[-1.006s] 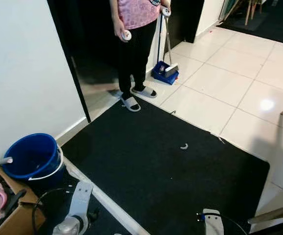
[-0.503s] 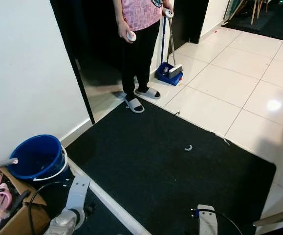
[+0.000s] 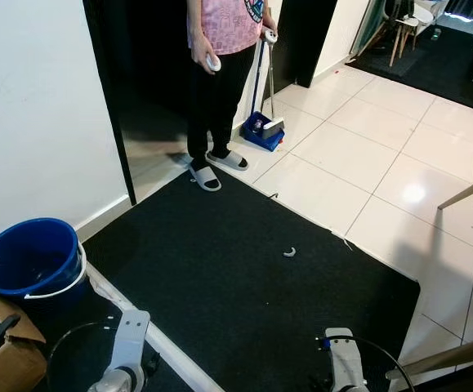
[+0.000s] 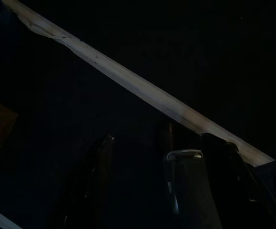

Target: Picking trash to rubbish bin

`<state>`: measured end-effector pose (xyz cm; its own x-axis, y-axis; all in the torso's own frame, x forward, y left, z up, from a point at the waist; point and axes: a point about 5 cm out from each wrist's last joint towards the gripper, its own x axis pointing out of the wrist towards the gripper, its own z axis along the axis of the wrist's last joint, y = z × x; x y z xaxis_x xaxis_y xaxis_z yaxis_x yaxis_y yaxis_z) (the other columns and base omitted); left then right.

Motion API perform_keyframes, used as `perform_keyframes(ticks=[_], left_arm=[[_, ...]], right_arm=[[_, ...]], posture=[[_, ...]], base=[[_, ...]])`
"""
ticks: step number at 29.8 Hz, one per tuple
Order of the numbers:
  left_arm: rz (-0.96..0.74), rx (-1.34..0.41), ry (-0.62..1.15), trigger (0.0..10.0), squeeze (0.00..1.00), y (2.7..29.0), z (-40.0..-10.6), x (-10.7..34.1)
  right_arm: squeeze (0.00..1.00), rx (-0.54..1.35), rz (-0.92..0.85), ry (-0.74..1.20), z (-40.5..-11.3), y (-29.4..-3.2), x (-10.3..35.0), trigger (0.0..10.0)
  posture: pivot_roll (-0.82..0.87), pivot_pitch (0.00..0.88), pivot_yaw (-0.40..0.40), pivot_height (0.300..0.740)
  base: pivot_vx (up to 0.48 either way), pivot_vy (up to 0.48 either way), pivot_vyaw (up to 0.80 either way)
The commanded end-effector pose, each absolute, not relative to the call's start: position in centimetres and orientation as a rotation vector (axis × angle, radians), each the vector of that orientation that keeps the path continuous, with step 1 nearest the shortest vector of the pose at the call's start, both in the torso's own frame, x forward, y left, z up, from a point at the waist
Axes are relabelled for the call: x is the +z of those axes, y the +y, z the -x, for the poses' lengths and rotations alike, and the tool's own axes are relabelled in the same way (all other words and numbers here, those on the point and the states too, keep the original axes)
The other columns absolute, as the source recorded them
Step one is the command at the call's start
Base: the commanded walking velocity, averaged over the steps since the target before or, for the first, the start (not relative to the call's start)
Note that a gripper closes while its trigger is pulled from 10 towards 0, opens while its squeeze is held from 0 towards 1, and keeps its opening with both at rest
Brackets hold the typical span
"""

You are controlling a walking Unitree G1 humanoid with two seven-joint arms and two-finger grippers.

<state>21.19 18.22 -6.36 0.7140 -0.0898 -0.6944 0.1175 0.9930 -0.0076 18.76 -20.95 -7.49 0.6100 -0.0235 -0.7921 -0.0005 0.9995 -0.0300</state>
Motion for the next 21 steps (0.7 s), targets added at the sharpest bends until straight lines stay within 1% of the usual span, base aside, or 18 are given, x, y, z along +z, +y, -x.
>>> perform_keyframes(ticks=[1,6,15,21], left_arm=[[-0.02,-0.108,0.77,10.0,0.0,18.0,-21.1,-6.4],[-0.021,-0.13,0.764,10.0,0.0,17.8,-21.6,-6.2],[-0.03,-0.154,0.757,10.0,0.0,17.6,-21.8,-6.1],[-0.021,-0.158,0.752,10.0,0.0,17.6,-21.8,-6.0]], right_arm=[[0.0,-0.01,0.031,0.925,-18.4,-20.7,-7.7,10.0],[0.0,-0.011,0.026,0.926,-17.7,-20.3,-8.0,10.0],[0.0,-0.025,0.021,0.938,-16.9,-20.5,-8.3,10.0],[0.0,-0.029,0.025,0.95,-16.4,-20.6,-8.5,10.0]], posture=[[0.04,0.102,-0.027,0.74],[0.03,0.105,-0.002,0.74],[0.03,0.11,0.008,0.74],[0.03,0.116,0.012,0.74]], base=[[0.0,0.0,0.0],[0.0,0.0,0.0],[0.0,0.0,0.0],[0.324,0.0,0.0]])
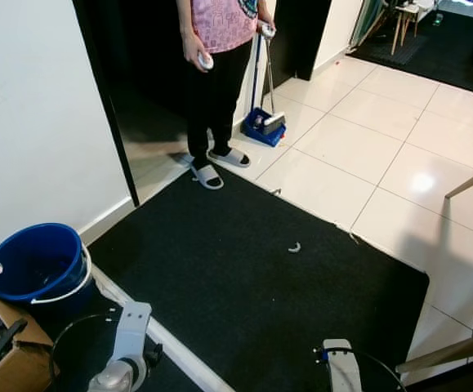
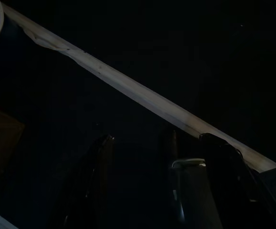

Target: Picking trash to rubbish bin

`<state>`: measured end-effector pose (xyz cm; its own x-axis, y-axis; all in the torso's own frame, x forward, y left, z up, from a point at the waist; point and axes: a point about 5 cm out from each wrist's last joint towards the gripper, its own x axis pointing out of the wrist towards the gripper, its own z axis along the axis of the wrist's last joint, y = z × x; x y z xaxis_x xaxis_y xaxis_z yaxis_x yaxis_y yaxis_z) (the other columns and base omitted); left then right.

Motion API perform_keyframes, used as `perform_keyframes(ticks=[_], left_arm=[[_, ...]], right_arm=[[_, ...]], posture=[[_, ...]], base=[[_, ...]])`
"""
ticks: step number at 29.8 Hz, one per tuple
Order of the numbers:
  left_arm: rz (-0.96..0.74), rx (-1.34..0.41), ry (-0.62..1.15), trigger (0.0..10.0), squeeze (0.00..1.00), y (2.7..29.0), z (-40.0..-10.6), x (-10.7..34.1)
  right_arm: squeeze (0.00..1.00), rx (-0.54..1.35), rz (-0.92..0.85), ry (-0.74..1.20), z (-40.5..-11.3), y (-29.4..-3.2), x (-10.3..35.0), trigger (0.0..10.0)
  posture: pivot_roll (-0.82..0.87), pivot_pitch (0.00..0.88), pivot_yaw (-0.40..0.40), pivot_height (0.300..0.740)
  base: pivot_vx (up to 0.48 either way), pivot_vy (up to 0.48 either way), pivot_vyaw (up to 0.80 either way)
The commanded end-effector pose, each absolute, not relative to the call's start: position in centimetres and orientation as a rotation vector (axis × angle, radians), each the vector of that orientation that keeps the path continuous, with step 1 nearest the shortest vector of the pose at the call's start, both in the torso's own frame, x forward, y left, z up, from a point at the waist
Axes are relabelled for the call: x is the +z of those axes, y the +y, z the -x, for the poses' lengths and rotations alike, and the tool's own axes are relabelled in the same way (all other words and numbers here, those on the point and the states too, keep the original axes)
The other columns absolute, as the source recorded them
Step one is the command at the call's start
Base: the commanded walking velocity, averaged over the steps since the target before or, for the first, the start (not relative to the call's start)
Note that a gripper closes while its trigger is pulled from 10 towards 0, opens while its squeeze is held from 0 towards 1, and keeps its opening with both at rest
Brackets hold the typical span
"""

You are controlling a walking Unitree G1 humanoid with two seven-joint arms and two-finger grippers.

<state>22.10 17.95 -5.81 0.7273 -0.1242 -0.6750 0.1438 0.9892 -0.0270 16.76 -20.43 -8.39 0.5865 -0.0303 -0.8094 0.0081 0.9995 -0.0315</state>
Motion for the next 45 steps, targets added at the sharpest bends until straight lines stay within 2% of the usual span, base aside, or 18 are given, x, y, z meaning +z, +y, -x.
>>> perform_keyframes(ticks=[1,45], left_arm=[[-0.02,-0.159,0.752,10.0,0.0,17.59,-21.83,-6.02],[-0.02,-0.175,0.756,10.0,0.0,17.46,-21.81,-6.04]], right_arm=[[0.0,-0.028,0.027,0.952,-16.39,-20.56,-8.52,10.0],[0.0,-0.002,0.011,0.994,-15.61,-20.51,-9.08,10.0]], posture=[[0.03,0.116,0.012,0.74],[0.03,0.126,0.009,0.74]], base=[[0.39,0.0,0.0],[0.417,0.0,0.0]])
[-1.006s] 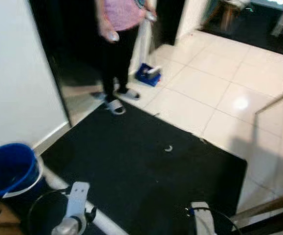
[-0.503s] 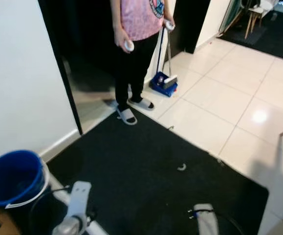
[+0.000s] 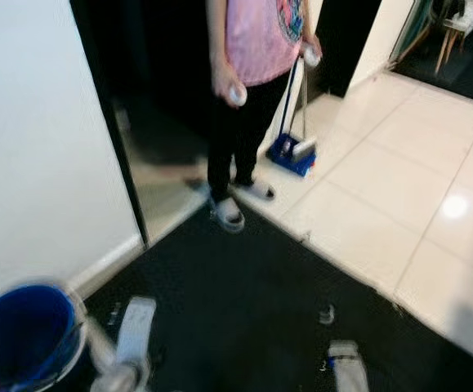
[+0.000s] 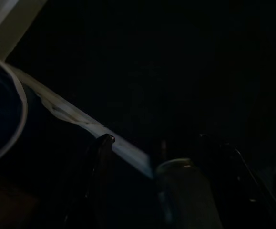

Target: Picking trash to rubbish bin

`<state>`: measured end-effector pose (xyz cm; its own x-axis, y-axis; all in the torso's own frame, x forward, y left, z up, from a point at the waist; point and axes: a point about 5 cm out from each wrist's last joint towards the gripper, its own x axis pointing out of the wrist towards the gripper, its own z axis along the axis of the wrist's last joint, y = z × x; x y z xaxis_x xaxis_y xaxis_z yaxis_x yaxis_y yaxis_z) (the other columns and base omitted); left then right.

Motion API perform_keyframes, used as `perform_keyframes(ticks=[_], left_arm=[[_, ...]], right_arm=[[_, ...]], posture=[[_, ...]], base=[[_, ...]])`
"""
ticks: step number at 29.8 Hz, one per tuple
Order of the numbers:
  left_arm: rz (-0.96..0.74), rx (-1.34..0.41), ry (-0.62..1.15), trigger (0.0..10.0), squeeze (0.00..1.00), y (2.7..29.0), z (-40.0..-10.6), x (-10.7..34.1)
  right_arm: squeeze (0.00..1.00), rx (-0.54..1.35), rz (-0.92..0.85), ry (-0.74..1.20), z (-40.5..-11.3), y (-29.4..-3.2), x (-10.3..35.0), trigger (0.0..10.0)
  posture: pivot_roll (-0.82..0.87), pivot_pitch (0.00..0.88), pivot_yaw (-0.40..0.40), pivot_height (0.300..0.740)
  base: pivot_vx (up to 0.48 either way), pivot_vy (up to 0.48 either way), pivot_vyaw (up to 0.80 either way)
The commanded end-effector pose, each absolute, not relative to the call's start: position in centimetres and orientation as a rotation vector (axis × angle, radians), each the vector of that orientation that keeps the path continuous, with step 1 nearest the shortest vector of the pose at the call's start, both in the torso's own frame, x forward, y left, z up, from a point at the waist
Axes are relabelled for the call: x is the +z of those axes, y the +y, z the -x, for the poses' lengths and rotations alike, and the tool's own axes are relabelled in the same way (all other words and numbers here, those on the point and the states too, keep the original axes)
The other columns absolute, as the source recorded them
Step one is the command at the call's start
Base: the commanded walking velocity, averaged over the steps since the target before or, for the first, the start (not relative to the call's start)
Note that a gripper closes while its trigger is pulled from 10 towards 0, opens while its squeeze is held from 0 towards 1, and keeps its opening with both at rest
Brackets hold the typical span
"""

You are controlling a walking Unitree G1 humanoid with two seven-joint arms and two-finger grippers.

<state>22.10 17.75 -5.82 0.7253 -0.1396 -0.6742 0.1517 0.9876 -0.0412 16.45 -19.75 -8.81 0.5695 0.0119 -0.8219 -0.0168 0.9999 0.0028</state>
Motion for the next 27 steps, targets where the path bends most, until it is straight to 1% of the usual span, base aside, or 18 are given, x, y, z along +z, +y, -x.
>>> perform_keyframes(ticks=[1,11,27], left_arm=[[-0.02,-0.174,0.758,10.0,0.0,17.48,-21.77,-6.07],[-0.02,-0.169,0.761,10.0,0.0,17.52,-21.73,-6.11],[-0.034,-0.154,0.776,10.0,0.0,17.61,-21.59,-6.25]], right_arm=[[0.0,-0.001,0.014,0.996,-15.6,-20.55,-9.09,10.0],[0.0,0.005,0.022,0.997,-15.7,-20.61,-9.06,10.0],[0.0,0.014,0.024,0.993,-15.84,-20.64,-9.0,10.0]], posture=[[0.03,0.126,0.009,0.74],[0.03,0.129,0.006,0.74],[0.02,0.135,0.003,0.74]], base=[[0.42,0.0,0.0],[0.412,0.0,0.0],[0.0,0.0,0.0]])
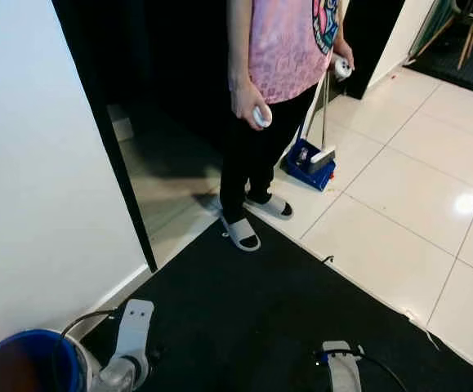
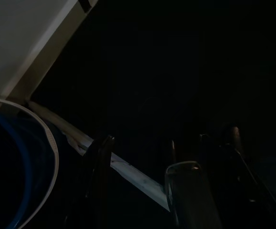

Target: Picking trash to rubbish bin

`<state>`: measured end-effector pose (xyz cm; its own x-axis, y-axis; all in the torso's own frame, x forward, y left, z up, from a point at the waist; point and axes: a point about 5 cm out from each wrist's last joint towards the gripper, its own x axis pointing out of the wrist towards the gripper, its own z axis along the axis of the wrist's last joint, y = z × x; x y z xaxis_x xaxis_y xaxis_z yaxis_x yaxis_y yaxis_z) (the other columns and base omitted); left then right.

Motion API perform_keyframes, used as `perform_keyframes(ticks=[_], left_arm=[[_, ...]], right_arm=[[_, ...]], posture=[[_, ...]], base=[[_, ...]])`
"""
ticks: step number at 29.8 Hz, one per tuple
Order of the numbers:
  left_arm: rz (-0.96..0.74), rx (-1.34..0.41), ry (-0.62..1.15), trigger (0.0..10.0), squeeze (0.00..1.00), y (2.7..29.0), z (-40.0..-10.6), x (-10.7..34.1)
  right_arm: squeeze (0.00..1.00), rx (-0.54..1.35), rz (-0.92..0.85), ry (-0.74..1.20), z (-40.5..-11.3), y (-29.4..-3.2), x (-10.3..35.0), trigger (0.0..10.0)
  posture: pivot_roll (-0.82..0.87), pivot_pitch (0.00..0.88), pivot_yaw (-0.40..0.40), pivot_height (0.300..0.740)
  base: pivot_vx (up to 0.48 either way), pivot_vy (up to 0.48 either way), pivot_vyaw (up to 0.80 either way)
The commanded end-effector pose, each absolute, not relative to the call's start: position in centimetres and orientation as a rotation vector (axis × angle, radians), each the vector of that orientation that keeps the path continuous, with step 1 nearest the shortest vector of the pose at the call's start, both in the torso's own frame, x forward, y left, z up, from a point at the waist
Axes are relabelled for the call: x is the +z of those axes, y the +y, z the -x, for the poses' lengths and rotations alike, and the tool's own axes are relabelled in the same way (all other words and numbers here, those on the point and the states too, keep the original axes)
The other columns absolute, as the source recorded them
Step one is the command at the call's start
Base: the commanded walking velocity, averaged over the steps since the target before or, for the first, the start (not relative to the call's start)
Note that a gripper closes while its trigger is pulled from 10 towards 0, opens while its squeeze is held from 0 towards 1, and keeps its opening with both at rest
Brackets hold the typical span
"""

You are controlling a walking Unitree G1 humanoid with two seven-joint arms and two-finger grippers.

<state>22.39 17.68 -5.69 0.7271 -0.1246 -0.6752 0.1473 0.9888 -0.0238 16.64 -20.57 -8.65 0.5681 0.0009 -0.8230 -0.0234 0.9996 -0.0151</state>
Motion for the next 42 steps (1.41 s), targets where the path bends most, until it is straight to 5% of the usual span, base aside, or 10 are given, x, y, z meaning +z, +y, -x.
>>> perform_keyframes(ticks=[1,6,42], left_arm=[[-0.034,-0.153,0.777,10.0,0.0,17.61,-21.59,-6.25],[-0.033,-0.15,0.775,10.0,0.0,17.6,-21.6,-6.25],[-0.033,-0.151,0.771,10.0,0.0,17.67,-21.63,-6.19]], right_arm=[[0.0,0.015,0.025,0.992,-15.86,-20.66,-8.99,10.0],[0.0,0.021,0.025,0.995,-15.9,-20.66,-8.98,10.0],[0.0,-0.006,-0.001,0.988,-16.06,-20.54,-8.96,10.0]], posture=[[0.02,0.135,0.002,0.74],[0.02,0.136,0.001,0.74],[0.04,0.135,0.008,0.74]], base=[[0.0,0.0,0.0],[0.0,0.0,0.0],[0.0,0.0,-0.8]])
